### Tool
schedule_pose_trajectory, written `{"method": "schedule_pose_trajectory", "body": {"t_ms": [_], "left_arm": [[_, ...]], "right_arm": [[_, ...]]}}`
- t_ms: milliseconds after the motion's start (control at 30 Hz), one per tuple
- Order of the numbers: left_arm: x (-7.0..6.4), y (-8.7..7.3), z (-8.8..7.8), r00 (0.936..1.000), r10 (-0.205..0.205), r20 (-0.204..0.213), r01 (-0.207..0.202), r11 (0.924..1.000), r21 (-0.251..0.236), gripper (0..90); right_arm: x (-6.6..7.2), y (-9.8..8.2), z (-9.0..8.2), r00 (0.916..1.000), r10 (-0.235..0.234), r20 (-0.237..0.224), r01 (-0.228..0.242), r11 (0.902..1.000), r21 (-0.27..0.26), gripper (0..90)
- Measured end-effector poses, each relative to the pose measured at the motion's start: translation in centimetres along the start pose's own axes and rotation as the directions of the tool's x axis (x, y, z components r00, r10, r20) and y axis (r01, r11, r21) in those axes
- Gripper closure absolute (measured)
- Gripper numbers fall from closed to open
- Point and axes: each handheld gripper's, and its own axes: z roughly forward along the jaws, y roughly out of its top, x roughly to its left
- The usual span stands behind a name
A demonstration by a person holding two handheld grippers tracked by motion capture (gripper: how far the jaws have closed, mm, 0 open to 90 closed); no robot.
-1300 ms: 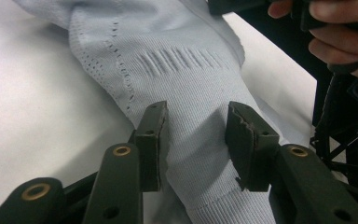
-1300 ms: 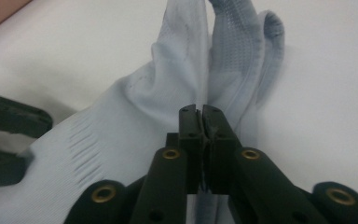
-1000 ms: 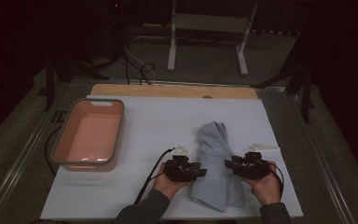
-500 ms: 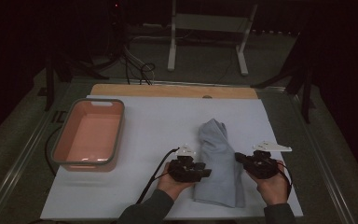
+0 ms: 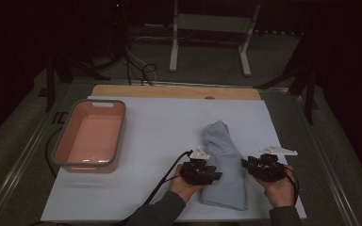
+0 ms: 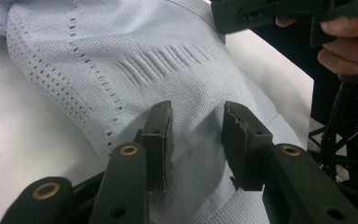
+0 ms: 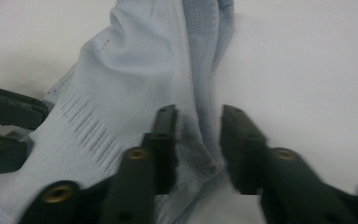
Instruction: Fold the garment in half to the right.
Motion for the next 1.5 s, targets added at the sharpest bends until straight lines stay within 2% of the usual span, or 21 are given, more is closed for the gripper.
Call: {"method": "schedule_pose_trajectory", "body": {"t_ms": [100, 133, 167, 200, 233, 300, 367, 400, 433, 600, 767, 933, 1000, 1067, 1100, 1167, 1200, 1233, 1500], "left_arm": [[0.0, 0.0, 0.0, 1.0000, 0.001, -0.001, -0.001, 1.0000, -0.001, 64.5], [0.0, 0.0, 0.0, 1.0000, 0.001, -0.001, -0.001, 1.0000, -0.003, 64.5], [0.0, 0.0, 0.0, 1.0000, 0.001, -0.001, -0.001, 1.0000, -0.003, 64.0], [0.0, 0.0, -0.1, 1.0000, -0.006, 0.003, 0.006, 0.9999, -0.016, 64.0], [-0.1, 0.0, -0.5, 1.0000, -0.005, 0.008, 0.005, 0.9996, -0.028, 57.5], [0.0, 0.0, -1.1, 0.9999, 0.000, -0.011, 0.000, 0.9991, -0.042, 53.3], [0.1, 0.0, -1.5, 0.9982, 0.003, -0.059, -0.006, 0.9989, -0.046, 47.2], [0.1, 0.0, -1.5, 0.9982, 0.003, -0.059, -0.006, 0.9989, -0.046, 44.4], [0.5, -0.2, -1.6, 0.9959, -0.015, -0.089, 0.011, 0.9990, -0.044, 39.0], [0.8, -0.4, -1.2, 0.9958, -0.023, -0.089, 0.021, 0.9994, -0.028, 37.1], [0.9, -0.7, 0.0, 0.9956, -0.044, -0.083, 0.044, 0.9990, 0.000, 38.5], [1.0, -0.8, 0.7, 0.9947, -0.051, -0.089, 0.053, 0.9982, 0.026, 42.6], [1.1, -0.8, 0.8, 0.9943, -0.050, -0.094, 0.053, 0.9981, 0.031, 47.6], [1.1, -0.8, 0.8, 0.9940, -0.052, -0.096, 0.055, 0.9980, 0.032, 56.4], [1.1, -0.7, 0.8, 0.9933, -0.053, -0.103, 0.056, 0.9979, 0.032, 64.4], [0.9, -0.7, 0.8, 0.9932, -0.046, -0.107, 0.049, 0.9983, 0.032, 67.7], [0.8, -0.7, 0.8, 0.9928, -0.037, -0.113, 0.041, 0.9987, 0.031, 75.9], [0.7, -0.7, 0.8, 0.9927, -0.038, -0.114, 0.041, 0.9988, 0.028, 77.9], [0.5, -0.7, -0.3, 0.9918, -0.021, -0.126, 0.024, 0.9996, 0.018, 81.1]], "right_arm": [[0.0, -0.3, 0.5, 0.9999, 0.001, -0.012, -0.001, 0.9997, 0.026, 61.7], [0.0, -0.4, 0.7, 0.9998, -0.002, -0.022, 0.003, 0.9992, 0.041, 67.4], [0.0, -0.4, 0.7, 0.9998, -0.002, -0.022, 0.003, 0.9992, 0.041, 67.4], [0.1, -0.5, 0.9, 0.9997, -0.012, -0.019, 0.013, 0.9985, 0.053, 79.6], [0.3, -0.4, 1.0, 0.9995, -0.029, 0.009, 0.028, 0.9978, 0.061, 87.9], [0.3, -0.3, 0.8, 0.9990, -0.036, 0.024, 0.035, 0.9982, 0.049, 88.1], [0.2, -0.3, 0.8, 0.9986, -0.042, 0.033, 0.041, 0.9978, 0.053, 88.0], [0.2, -0.3, 0.8, 0.9986, -0.042, 0.033, 0.041, 0.9978, 0.053, 88.0], [0.1, -0.5, 0.9, 0.9985, -0.042, 0.035, 0.040, 0.9976, 0.057, 88.0], [0.1, -0.5, 0.8, 0.9974, -0.052, 0.050, 0.049, 0.9970, 0.059, 88.0], [-0.1, -0.6, 0.7, 0.9941, -0.071, 0.081, 0.066, 0.9954, 0.070, 88.0], [-0.1, -0.7, 0.8, 0.9914, -0.081, 0.102, 0.073, 0.9938, 0.084, 88.0], [-0.1, -0.7, 0.8, 0.9911, -0.084, 0.104, 0.074, 0.9933, 0.088, 88.0], [-0.1, -0.7, 0.8, 0.9911, -0.085, 0.102, 0.076, 0.9930, 0.091, 88.0], [0.0, -0.7, 0.9, 0.9910, -0.088, 0.101, 0.078, 0.9926, 0.093, 87.9], [0.0, -0.7, 0.9, 0.9911, -0.089, 0.099, 0.079, 0.9924, 0.094, 87.8], [0.1, -0.8, 1.0, 0.9908, -0.092, 0.100, 0.082, 0.9919, 0.097, 87.8], [0.1, -0.8, 1.0, 0.9908, -0.092, 0.099, 0.082, 0.9918, 0.098, 87.8], [0.6, -0.7, 1.0, 0.9926, -0.092, 0.079, 0.085, 0.9928, 0.084, 87.7]]}}
